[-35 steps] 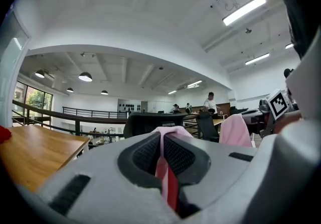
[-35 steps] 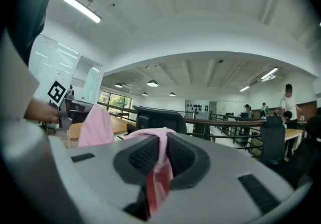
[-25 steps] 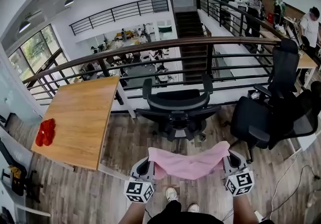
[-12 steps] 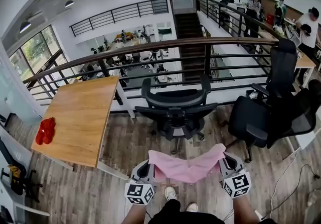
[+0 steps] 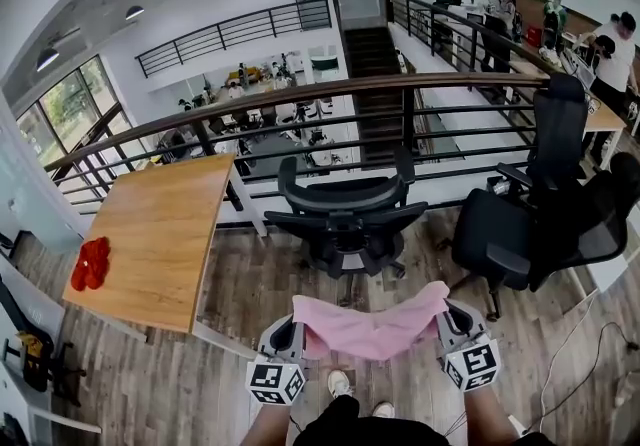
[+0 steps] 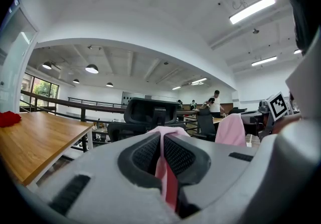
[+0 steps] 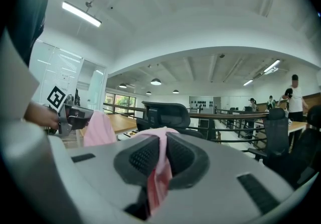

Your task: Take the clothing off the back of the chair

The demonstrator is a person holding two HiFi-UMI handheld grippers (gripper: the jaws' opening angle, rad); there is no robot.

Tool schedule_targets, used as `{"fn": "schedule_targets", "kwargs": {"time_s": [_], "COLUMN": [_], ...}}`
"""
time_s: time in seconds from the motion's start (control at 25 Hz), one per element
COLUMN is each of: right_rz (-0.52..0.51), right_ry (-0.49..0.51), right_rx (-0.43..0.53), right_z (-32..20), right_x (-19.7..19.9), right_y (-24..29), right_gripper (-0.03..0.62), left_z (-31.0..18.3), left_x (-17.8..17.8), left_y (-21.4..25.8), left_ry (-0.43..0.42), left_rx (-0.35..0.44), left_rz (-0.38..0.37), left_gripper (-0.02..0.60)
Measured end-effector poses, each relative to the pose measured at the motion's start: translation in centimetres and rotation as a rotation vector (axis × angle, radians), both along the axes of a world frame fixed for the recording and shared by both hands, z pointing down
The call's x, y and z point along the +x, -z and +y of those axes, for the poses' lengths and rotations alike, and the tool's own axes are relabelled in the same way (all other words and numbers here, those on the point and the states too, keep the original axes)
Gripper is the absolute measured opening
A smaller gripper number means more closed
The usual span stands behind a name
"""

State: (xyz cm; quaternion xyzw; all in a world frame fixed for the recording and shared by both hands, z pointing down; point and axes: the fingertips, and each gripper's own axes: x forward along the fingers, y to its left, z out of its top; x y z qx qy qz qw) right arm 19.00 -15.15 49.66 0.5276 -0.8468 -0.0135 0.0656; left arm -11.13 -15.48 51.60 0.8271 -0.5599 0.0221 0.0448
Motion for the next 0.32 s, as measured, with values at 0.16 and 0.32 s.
{"fn": "schedule_targets", "kwargs": {"time_s": [0.16, 0.32], "right_rz": [-0.002, -0.01], "right_ry": [-0.006, 0.005], "right_rx": [0.022, 0.034], "right_z": [-0.8, -1.4], "right_x": [0.6, 0.7], "right_y": [0.4, 0.1], "right_gripper": [0.029, 0.029], "left_z": [-0.7, -1.0], "left_x": [0.6, 0.7], "left_y": [0.3, 0.2], "left_ry": [0.001, 0.009], "left_rx": [0.015, 0.011], "left_rz": [-0.002, -0.016], "left_gripper": [0.021, 0.021]}}
